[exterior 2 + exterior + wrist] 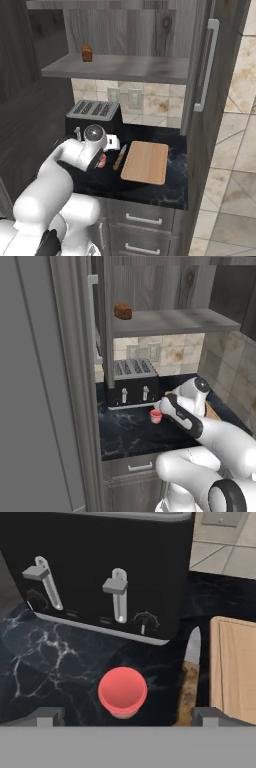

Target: Pick the bread, place it on the cutting board, pick the jam, place it on the counter, and close the cabinet.

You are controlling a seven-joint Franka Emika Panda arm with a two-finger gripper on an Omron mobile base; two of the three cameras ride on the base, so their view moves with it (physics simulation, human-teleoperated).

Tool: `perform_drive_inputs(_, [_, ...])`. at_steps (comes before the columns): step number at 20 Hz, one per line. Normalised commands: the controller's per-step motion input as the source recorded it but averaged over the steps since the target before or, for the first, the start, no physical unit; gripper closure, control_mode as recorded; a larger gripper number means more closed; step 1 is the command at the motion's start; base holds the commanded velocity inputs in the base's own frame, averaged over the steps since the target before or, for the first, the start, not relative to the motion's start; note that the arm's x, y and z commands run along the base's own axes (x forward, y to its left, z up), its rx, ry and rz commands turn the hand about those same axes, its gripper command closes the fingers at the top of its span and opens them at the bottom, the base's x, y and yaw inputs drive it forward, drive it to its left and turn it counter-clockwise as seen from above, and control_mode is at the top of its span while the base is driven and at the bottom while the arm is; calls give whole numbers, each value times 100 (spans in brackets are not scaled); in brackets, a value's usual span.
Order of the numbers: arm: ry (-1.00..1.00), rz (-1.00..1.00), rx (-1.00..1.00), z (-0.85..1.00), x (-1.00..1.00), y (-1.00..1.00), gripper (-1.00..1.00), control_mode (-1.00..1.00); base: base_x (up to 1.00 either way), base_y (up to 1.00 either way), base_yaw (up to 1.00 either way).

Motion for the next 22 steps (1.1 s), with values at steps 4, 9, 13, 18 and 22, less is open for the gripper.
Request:
perform_drive_inputs(4, [-6, 0, 0, 17, -15, 0, -100, -100, 0, 0, 0])
perform_drive_inputs(9, [-8, 0, 0, 29, -20, 0, -100, -100, 0, 0, 0])
perform_drive_inputs(13, [-8, 0, 0, 36, -19, 0, -100, -100, 0, 0, 0])
perform_drive_inputs(18, [-7, 0, 0, 34, -16, 0, -100, -100, 0, 0, 0])
perform_drive_inputs(22, [-5, 0, 0, 34, -13, 0, -100, -100, 0, 0, 0])
